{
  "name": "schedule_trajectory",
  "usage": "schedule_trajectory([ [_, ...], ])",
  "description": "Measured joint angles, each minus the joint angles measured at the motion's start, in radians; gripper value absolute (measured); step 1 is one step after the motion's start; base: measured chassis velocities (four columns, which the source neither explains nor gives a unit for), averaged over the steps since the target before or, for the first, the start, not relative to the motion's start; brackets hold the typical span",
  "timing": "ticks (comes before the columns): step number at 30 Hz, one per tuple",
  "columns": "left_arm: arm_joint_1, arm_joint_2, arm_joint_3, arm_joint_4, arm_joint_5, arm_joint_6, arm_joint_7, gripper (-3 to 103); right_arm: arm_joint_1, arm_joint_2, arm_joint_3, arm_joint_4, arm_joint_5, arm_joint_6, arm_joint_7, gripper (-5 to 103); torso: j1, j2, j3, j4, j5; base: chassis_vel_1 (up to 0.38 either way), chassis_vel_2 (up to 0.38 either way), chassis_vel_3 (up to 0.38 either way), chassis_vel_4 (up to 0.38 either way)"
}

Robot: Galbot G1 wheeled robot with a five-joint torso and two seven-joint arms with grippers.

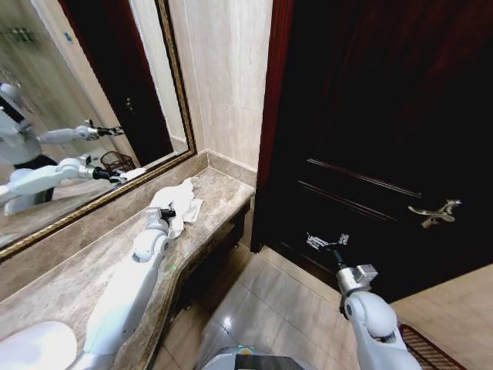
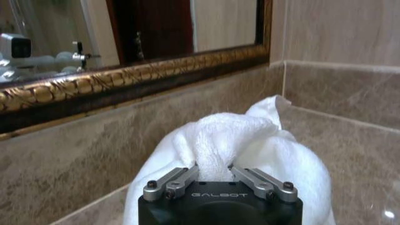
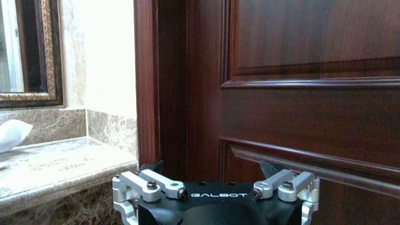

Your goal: Discard the used towel into the hamper.

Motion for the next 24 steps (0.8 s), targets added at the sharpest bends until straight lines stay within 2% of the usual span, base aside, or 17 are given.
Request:
schedule_trajectory([
  [8, 0.036, 0.006, -0.026, -0.038, 0.011, -0.081, 0.032, 8, -0.006, 0.005, 0.000, 0.015, 0.000, 0.000, 0.004, 100, 0.000, 0.000, 0.000, 0.0000, 0.0000, 0.000, 0.000, 0.000, 0.000],
  [24, 0.105, 0.025, -0.072, -0.170, 0.011, -0.116, 0.025, 8, -0.019, -0.003, 0.014, 0.030, 0.021, 0.003, 0.007, 100, 0.000, 0.000, 0.000, 0.0000, 0.0001, 0.000, 0.000, 0.000, 0.000],
])
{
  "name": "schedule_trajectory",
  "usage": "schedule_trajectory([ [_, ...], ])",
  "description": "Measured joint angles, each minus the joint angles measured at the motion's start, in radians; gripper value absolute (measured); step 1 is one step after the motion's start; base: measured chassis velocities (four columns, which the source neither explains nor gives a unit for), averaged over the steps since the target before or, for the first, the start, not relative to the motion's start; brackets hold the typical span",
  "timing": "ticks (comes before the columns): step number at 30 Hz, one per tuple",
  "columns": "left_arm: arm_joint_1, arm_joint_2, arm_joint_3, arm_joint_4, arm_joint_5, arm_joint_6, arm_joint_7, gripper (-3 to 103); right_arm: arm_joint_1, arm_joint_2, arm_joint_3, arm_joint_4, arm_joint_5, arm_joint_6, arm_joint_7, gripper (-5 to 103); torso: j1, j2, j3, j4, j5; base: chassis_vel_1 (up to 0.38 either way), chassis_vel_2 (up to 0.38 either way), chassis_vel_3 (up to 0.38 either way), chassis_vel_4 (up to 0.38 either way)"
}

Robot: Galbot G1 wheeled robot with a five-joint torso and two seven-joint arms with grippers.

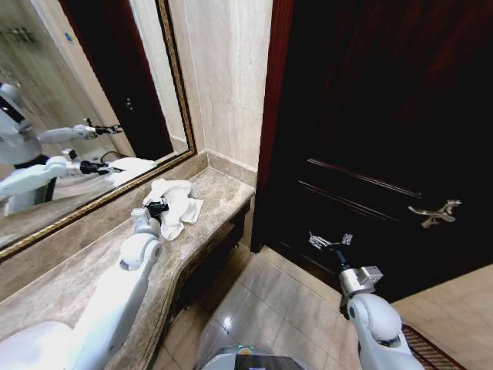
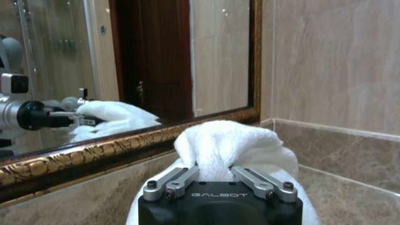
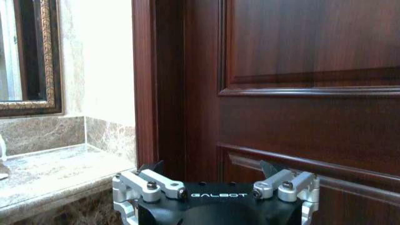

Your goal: Discard the used towel into the hamper.

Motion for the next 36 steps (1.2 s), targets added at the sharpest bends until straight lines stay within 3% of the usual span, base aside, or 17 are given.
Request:
schedule_trajectory([
  [8, 0.094, -0.015, -0.040, -0.097, 0.001, -0.007, -0.008, 8, 0.000, -0.003, 0.001, 0.009, 0.010, 0.000, 0.001, 100, 0.000, 0.000, 0.000, 0.0001, -0.0001, 0.000, 0.000, 0.000, 0.000],
  [16, 0.195, -0.023, -0.074, -0.168, 0.033, -0.153, 0.037, 8, -0.013, -0.003, 0.003, 0.020, 0.016, 0.007, 0.001, 100, 0.000, 0.000, 0.000, 0.0001, -0.0001, 0.000, 0.000, 0.000, 0.000],
  [26, 0.288, -0.059, -0.085, -0.315, 0.088, -0.172, 0.032, 8, -0.020, 0.001, 0.010, 0.042, 0.031, 0.008, 0.013, 100, 0.000, 0.000, 0.000, 0.0001, 0.0001, 0.000, 0.000, 0.000, 0.000],
  [36, 0.355, -0.087, -0.090, -0.329, 0.168, -0.237, 0.032, 8, -0.030, 0.000, 0.011, 0.057, 0.034, -0.001, 0.024, 100, 0.000, 0.000, 0.000, 0.0001, 0.0000, 0.000, 0.000, 0.000, 0.000],
])
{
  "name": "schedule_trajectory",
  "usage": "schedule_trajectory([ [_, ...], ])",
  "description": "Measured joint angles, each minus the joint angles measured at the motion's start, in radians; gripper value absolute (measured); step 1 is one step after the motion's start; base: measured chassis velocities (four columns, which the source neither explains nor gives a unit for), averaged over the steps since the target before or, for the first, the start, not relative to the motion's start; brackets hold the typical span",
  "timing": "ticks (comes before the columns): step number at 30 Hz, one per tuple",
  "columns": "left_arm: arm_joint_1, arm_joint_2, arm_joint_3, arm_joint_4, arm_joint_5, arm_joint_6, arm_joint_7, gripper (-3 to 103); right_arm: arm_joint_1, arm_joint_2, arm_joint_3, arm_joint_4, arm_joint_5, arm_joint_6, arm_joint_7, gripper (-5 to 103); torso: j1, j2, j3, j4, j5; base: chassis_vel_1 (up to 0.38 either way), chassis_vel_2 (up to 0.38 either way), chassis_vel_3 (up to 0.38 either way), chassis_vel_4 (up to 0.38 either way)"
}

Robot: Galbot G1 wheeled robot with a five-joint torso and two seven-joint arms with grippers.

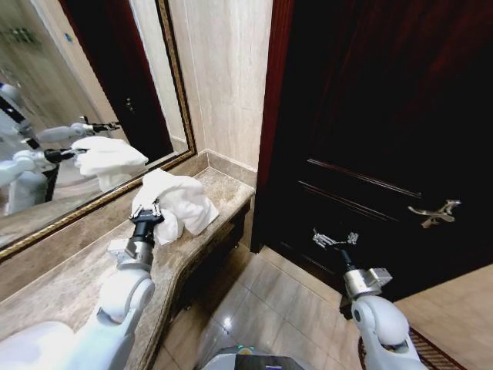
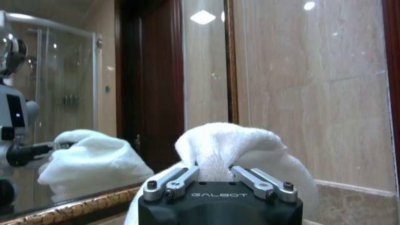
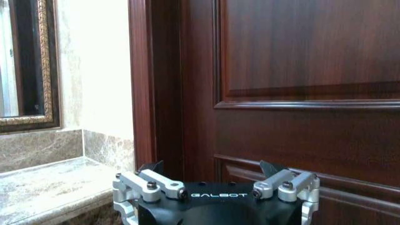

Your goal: Discard the used towel into the hamper.

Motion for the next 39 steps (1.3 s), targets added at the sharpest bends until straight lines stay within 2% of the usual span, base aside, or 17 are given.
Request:
schedule_trajectory([
  [2, 0.005, -0.001, 0.005, 0.026, 0.029, -0.061, 0.022, 8, 0.000, 0.000, 0.000, 0.003, 0.000, 0.000, 0.000, 100, 0.000, 0.000, 0.000, -0.0001, 0.0000, 0.000, 0.000, 0.000, 0.000],
  [3, 0.005, -0.001, 0.005, 0.026, 0.029, -0.061, 0.022, 8, 0.000, 0.000, 0.000, 0.003, 0.000, 0.000, 0.000, 100, 0.000, 0.000, 0.000, -0.0001, 0.0000, 0.000, 0.000, 0.000, 0.000],
  [5, 0.009, -0.001, 0.004, 0.049, 0.050, -0.102, 0.056, 8, -0.001, 0.000, 0.000, 0.005, 0.000, 0.000, 0.000, 100, 0.000, 0.000, 0.000, -0.0001, 0.0000, 0.000, 0.000, 0.000, 0.000],
  [6, 0.015, 0.001, 0.000, 0.065, 0.050, -0.130, 0.095, 8, -0.002, 0.000, 0.000, 0.006, 0.000, 0.000, 0.000, 100, 0.000, 0.000, 0.000, -0.0001, -0.0001, 0.000, 0.000, 0.000, 0.000],
  [7, 0.015, 0.001, 0.000, 0.065, 0.050, -0.130, 0.095, 8, -0.002, 0.000, 0.000, 0.006, 0.000, 0.000, 0.000, 100, 0.000, 0.000, 0.000, -0.0001, -0.0001, 0.000, 0.000, 0.000, 0.000],
  [10, 0.038, 0.006, -0.010, 0.075, -0.016, -0.175, 0.226, 8, -0.006, -0.002, 0.004, 0.007, 0.000, 0.001, 0.000, 100, 0.000, 0.000, 0.000, 0.0000, -0.0001, 0.000, 0.000, 0.000, 0.000],
  [12, 0.043, 0.007, -0.011, 0.077, -0.046, -0.192, 0.275, 8, -0.006, -0.003, 0.007, 0.007, 0.000, 0.002, 0.000, 100, 0.000, 0.000, 0.000, 0.0000, 0.0000, 0.000, 0.000, 0.000, 0.000],
  [17, 0.041, 0.008, -0.010, 0.088, -0.071, -0.221, 0.331, 8, -0.005, -0.006, 0.007, 0.009, 0.000, 0.002, 0.000, 100, 0.000, 0.000, 0.000, -0.0001, 0.0000, 0.000, 0.000, 0.000, 0.000],
  [26, 0.039, 0.003, 0.003, 0.103, -0.075, -0.233, 0.350, 8, -0.003, -0.006, 0.004, 0.014, -0.002, -0.004, 0.002, 100, 0.000, 0.000, 0.000, 0.0000, 0.0000, 0.000, 0.000, 0.000, 0.000],
  [33, 0.021, -0.017, 0.032, 0.074, -0.033, -0.173, 0.285, 8, -0.001, 0.004, -0.001, 0.021, -0.002, -0.008, 0.002, 100, 0.000, 0.000, 0.000, -0.0001, 0.0001, 0.000, 0.000, 0.000, 0.000],
  [39, 0.034, -0.033, 0.038, 0.078, 0.007, -0.175, 0.271, 8, -0.006, 0.003, 0.001, 0.023, -0.003, -0.008, 0.002, 100, 0.000, 0.000, 0.000, 0.0000, 0.0000, 0.000, 0.000, 0.000, 0.000],
])
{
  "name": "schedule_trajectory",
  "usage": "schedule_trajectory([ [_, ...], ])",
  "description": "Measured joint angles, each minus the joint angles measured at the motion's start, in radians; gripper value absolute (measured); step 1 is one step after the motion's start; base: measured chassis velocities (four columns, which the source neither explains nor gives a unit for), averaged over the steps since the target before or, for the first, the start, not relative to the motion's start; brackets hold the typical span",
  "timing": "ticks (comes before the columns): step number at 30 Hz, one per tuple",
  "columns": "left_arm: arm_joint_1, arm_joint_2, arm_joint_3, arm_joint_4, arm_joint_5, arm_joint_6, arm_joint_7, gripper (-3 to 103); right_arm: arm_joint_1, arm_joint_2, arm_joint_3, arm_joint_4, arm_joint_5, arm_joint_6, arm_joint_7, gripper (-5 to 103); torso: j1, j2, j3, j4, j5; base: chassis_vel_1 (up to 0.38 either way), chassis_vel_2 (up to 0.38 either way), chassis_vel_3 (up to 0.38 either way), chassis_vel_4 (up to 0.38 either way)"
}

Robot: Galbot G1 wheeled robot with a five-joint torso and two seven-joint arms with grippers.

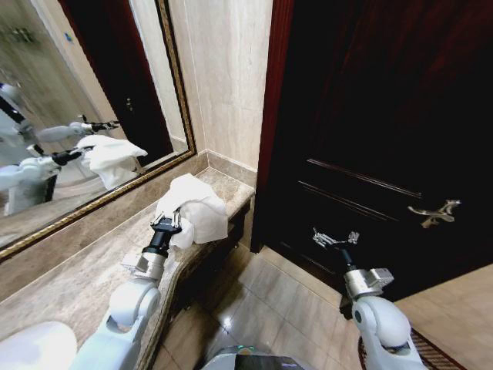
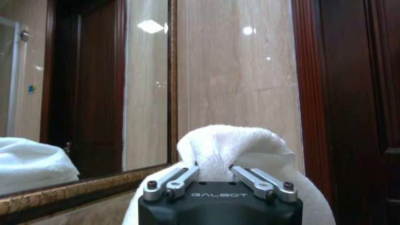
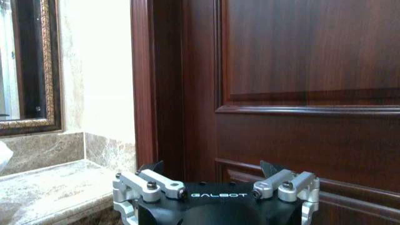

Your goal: Discard the used towel into the hamper.

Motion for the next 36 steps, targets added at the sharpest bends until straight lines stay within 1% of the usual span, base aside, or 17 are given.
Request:
schedule_trajectory([
  [12, -0.001, -0.005, -0.004, 0.003, 0.007, -0.006, -0.006, 8, -0.003, -0.001, 0.003, 0.003, -0.005, -0.012, -0.005, 100, 0.000, 0.000, 0.000, 0.0000, 0.0000, 0.000, 0.000, 0.000, 0.000],
  [36, 0.002, -0.010, -0.003, -0.003, 0.027, -0.007, -0.010, 8, -0.012, -0.011, 0.013, 0.002, 0.001, -0.004, -0.007, 100, 0.000, 0.000, 0.000, -0.0001, 0.0000, 0.000, 0.000, 0.000, 0.000],
])
